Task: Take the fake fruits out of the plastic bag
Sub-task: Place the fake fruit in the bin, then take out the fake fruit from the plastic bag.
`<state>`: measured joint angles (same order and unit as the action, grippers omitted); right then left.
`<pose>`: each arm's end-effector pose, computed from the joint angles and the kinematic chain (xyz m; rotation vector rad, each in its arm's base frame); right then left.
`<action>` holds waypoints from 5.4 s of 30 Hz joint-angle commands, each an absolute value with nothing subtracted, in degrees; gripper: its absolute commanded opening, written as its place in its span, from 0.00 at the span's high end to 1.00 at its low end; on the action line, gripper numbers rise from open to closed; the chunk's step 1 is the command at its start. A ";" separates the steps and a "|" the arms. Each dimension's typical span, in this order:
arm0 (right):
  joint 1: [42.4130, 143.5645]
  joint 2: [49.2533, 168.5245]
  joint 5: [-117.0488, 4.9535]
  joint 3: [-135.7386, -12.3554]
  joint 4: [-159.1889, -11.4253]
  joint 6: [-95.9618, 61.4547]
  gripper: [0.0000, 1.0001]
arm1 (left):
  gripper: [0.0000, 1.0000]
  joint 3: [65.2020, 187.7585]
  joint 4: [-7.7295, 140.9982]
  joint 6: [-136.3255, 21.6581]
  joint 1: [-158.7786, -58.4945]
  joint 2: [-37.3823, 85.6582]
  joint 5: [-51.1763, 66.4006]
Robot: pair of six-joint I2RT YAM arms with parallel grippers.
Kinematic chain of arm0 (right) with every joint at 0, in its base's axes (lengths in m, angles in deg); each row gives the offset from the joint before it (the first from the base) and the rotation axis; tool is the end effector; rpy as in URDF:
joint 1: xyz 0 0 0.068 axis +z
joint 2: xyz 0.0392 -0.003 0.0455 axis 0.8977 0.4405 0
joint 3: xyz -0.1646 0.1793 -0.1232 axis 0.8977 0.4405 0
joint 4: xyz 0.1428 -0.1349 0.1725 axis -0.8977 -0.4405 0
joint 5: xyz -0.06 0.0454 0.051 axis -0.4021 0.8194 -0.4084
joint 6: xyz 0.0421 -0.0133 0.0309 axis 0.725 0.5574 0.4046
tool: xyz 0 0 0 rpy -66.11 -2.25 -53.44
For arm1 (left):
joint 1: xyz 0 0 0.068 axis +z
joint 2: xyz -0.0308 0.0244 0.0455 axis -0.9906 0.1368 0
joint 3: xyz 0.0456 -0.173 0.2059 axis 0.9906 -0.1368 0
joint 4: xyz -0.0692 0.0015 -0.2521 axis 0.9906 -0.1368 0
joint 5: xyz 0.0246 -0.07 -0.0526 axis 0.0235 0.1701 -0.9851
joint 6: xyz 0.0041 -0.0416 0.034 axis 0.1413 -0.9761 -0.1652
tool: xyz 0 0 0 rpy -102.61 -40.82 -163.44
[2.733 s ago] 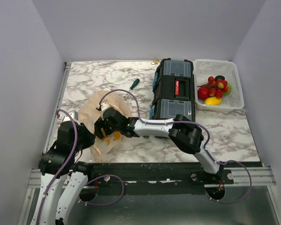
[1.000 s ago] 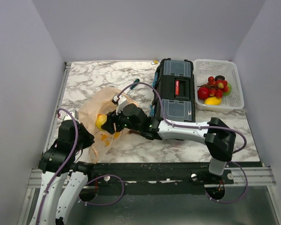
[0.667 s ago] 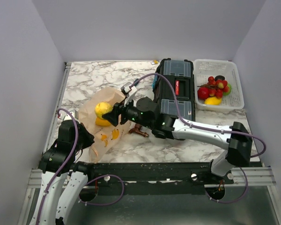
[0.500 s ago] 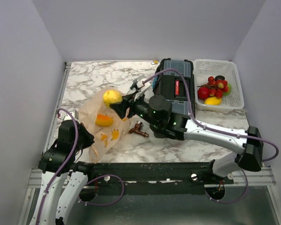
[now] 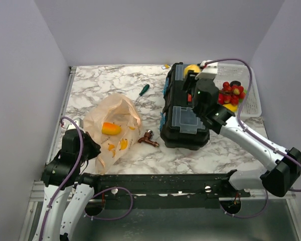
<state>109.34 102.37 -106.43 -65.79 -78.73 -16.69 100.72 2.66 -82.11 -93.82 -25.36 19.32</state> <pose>0.2278 0.1972 0.3948 0.0531 1.5868 0.1265 0.0721 -0.0129 0.2985 -0.5260 2.2579 -0.3626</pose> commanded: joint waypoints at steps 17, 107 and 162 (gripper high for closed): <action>67.81 127.94 -94.81 -74.35 -84.62 -2.13 0.99 | 1.00 100.66 1.43 -83.98 -93.55 -24.44 22.38; 132.24 148.52 -76.52 -82.66 -62.70 -38.51 0.24 | 1.00 101.16 1.76 -83.57 -91.79 -19.09 22.31; 130.41 143.67 -65.21 -75.52 -68.89 -30.45 0.97 | 1.00 99.97 8.03 -85.15 -91.77 -20.13 23.40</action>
